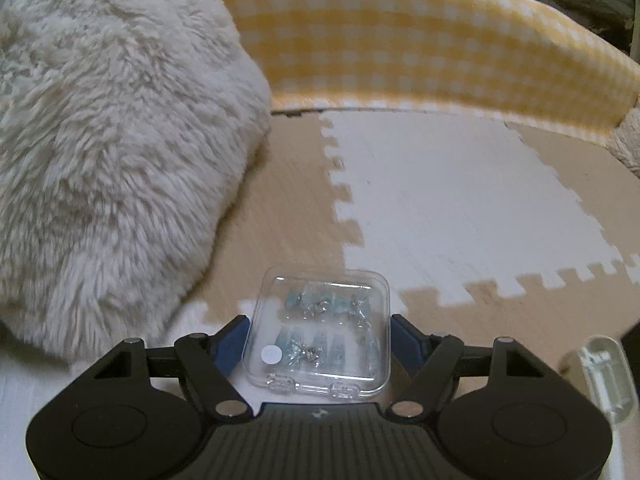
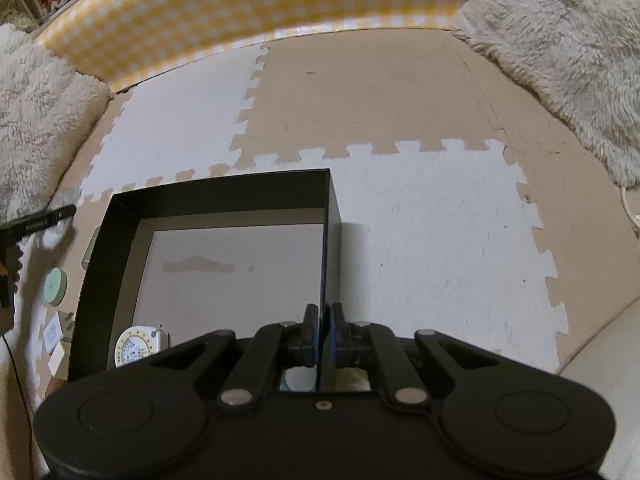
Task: Organize rigid objects
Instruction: 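Carry the clear pill case with the left gripper into the box and release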
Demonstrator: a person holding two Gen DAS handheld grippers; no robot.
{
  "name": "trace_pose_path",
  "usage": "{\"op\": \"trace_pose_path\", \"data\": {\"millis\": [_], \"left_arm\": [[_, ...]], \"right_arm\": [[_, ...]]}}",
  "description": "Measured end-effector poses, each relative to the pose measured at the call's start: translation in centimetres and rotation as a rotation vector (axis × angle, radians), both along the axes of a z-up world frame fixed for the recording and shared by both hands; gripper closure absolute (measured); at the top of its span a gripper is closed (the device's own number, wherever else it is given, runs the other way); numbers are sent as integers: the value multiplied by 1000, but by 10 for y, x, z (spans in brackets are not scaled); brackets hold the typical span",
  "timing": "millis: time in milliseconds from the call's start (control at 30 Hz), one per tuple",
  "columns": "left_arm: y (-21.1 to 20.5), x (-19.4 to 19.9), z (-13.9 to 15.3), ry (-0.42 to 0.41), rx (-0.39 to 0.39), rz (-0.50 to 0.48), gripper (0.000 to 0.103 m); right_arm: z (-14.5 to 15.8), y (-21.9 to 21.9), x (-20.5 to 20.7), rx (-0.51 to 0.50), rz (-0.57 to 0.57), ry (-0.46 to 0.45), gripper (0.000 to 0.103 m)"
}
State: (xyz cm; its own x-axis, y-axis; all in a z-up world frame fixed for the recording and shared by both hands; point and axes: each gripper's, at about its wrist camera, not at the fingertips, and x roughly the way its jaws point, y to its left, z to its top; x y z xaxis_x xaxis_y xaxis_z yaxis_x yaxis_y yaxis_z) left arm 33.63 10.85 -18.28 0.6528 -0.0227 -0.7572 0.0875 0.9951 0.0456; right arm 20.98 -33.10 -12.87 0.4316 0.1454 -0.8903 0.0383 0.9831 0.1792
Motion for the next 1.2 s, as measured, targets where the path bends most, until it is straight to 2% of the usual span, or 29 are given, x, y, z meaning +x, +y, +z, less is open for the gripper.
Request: {"op": "trace_pose_path", "data": {"millis": [233,367,500,833,1033,1200], "left_arm": [[-8,-26,10,50,-92,93,28],[-18,-42,21,39,-149,138,28],[-39,-58,35,13,-198,130,28],[-116,-92,79,-43,-318,-22,28],[-164,-108,89,-6,-395,-125,28],[-208,-108,81,69,-430,-196,28]], "right_arm": [[0,-5,-1,33,-15,1,96],[0,-8,-3,49,-17,7,96],[1,-9,-5,54,-16,12,95],[-1,-13,-4,81,-25,13,95],[-1,-15,-4,86,-24,14,95],[-2,-16,-4,94,-25,12,94]]}}
